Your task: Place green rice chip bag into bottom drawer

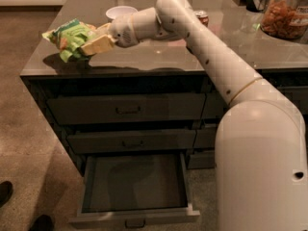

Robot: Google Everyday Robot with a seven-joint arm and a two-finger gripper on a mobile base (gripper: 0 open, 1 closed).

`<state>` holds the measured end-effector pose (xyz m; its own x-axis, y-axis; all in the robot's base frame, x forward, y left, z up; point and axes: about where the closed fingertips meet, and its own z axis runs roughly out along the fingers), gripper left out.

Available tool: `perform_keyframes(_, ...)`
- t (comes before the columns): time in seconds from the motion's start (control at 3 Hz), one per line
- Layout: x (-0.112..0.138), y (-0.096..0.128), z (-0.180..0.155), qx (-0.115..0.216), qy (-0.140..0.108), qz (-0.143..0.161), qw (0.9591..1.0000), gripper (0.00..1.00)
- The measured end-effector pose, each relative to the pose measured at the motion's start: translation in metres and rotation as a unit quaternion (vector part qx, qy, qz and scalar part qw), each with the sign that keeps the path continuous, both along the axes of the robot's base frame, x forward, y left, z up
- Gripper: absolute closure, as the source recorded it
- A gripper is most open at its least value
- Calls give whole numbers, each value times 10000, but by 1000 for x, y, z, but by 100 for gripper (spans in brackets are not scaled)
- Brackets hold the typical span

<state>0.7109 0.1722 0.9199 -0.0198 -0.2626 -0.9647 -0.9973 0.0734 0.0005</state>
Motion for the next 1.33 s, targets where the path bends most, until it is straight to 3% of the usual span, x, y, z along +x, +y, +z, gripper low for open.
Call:
perform_keyframes(0.33, -21, -5, -5, -125, 138, 472, 9987, 100)
perform_keyframes(1.0, -21, -5, -10, -28, 102, 475, 9988, 100)
perform_keyframes(1.33, -44, -17, 9, 71, -294, 413, 9987, 100)
